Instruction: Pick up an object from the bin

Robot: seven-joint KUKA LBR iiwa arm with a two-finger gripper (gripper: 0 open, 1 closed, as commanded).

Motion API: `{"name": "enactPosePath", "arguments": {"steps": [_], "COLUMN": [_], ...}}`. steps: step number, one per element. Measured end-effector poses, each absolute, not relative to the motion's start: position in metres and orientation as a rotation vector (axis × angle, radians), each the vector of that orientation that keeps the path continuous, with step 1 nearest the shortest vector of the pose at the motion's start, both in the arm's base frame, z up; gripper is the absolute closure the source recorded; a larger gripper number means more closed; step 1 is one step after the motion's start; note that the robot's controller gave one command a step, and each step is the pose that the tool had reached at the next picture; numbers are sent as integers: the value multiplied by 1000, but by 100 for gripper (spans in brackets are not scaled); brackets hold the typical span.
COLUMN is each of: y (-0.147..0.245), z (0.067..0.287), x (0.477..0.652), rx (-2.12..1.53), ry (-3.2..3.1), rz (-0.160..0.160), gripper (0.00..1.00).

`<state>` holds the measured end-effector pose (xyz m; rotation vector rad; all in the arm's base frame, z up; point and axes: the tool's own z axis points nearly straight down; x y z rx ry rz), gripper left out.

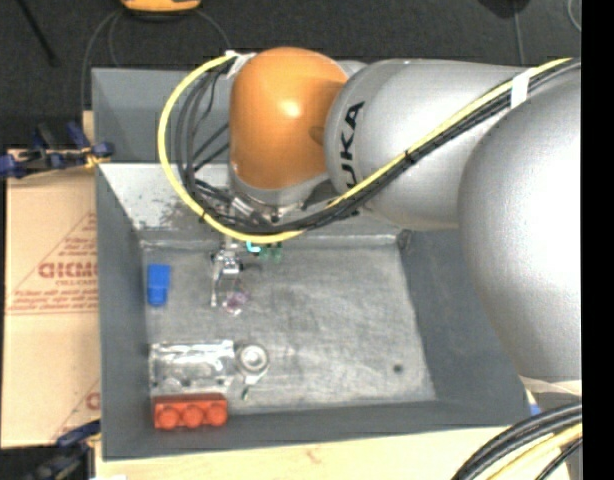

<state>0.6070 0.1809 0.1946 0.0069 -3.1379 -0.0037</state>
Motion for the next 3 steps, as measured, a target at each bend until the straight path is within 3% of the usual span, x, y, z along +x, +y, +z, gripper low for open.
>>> {"name": "enactPosePath", "arguments": {"steps": [1,2,3], "y": [91,99,101], "z": [82,75,78], "x": [641,640,641], "rx": [59,12,10], "ry": [-3150,-3150,-3158], "rz": [-4,1,-7], "gripper": [0,0,100]}}
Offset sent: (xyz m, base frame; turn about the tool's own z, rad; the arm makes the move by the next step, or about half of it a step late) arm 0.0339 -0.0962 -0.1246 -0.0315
